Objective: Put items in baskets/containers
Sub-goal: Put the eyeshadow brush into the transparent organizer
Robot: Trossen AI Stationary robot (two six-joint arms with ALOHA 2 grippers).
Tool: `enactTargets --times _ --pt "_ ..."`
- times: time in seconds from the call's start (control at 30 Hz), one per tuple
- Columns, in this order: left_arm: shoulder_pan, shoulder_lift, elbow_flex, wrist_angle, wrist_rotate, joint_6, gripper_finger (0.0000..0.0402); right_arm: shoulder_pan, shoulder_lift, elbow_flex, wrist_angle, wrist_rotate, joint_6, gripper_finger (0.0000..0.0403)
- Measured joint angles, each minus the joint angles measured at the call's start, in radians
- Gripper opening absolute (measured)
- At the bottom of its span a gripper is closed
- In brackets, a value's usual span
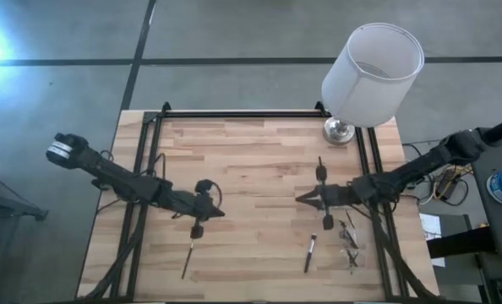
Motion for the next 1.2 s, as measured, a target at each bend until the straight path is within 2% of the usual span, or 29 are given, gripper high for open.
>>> enactTargets --times 0.13,0.27,0.47,0.6,0.73,0.9,1.2 --pt "-0.112 0.002 0.098 -0.259 -0.153 -0.091 0.0 -0.036 0.068 -0.056 0.141 -0.017 -0.002 0.0008" --pt "-0.232 0.002 0.169 -0.426 -0.199 -0.268 0.0 -0.036 0.142 -0.071 0.218 -0.017 0.002 0.0008" --pt "-0.374 0.044 0.197 -0.54 -0.255 -0.732 0.0008 -0.035 0.247 -0.038 0.234 -0.014 0.019 0.0008" --pt "-0.443 0.117 0.198 -0.547 -0.249 -1.01 0.004 -0.035 0.31 0.0 0.233 -0.012 0.018 0.0008" --pt "-0.476 0.204 0.219 -0.571 -0.23 -1.214 0.0074 -0.035 0.362 0.043 0.225 -0.013 0.007 0.0008" --pt "-0.477 0.298 0.25 -0.642 -0.182 -1.356 0.0102 -0.033 0.404 0.085 0.189 -0.014 -0.003 0.0008" --pt "-0.478 0.387 0.253 -0.642 -0.133 -1.427 0.0112 -0.033 0.405 0.107 0.14 -0.015 0.012 0.0008"
